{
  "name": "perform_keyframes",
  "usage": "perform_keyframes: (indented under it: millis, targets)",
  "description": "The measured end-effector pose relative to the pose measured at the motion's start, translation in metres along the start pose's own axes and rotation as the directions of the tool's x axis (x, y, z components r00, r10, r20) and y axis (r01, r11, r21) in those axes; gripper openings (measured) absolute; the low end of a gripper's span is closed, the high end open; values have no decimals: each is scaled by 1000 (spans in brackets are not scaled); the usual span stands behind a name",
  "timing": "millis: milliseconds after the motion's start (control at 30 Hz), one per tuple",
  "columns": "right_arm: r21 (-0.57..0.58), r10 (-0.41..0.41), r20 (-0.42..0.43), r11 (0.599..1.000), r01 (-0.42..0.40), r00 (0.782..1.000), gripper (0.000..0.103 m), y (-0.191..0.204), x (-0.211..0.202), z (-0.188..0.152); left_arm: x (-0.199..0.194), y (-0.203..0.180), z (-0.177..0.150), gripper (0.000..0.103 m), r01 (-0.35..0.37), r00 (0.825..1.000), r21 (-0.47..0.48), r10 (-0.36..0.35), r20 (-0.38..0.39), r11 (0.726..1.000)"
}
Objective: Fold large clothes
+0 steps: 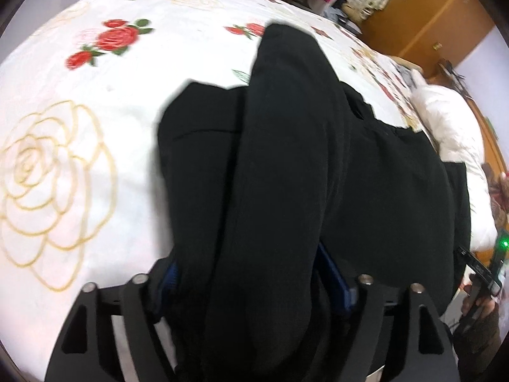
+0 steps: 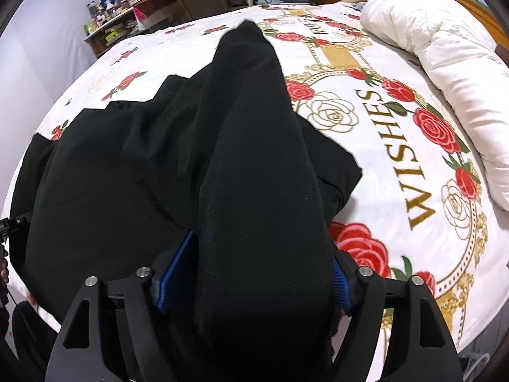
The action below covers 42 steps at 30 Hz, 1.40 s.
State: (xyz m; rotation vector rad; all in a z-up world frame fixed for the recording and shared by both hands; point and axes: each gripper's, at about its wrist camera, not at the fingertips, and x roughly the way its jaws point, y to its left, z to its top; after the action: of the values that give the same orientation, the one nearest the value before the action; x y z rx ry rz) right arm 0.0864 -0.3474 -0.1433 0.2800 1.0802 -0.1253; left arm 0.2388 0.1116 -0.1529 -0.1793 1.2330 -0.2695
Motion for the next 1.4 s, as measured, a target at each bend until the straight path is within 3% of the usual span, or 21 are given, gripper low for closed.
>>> perform_keyframes:
  millis: [167, 300, 533, 733, 967, 1067, 1233, 1400]
  targets:
    - [1, -52, 41, 999, 52, 998, 77, -7, -19, 0, -29, 5, -1, 81, 2, 999, -34, -1, 50, 999]
    - [7, -70, 85, 998, 70, 994, 78, -2, -46, 4, -56, -12, -1, 99, -48, 995, 4, 47, 86, 999]
    - [-28, -113, 127, 993, 117, 985, 78, 28, -88, 1, -85, -62, -15, 99, -136, 984, 84, 125, 130, 987]
    - [-49, -71, 127, 996, 77, 989, 78, 64, -105, -21, -88, -96, -43, 99, -154, 981, 121, 137, 135, 981]
    - [-110, -42, 122, 992, 56, 992, 78, 107, -108, -47, -84, -130, -77, 99, -221, 966, 177, 190, 174, 959]
    - [-121, -29, 103, 992, 42, 994, 78, 117, -104, -57, -81, -133, -86, 99, -214, 967, 160, 186, 172, 964]
    - [-151, -35, 88, 987, 48, 995, 78, 132, -101, -73, -79, -138, -100, 99, -278, 950, 161, 247, 190, 947]
    - [-166, -50, 103, 984, 67, 993, 78, 141, -104, -80, -82, -143, -108, 99, -284, 946, 167, 249, 207, 944]
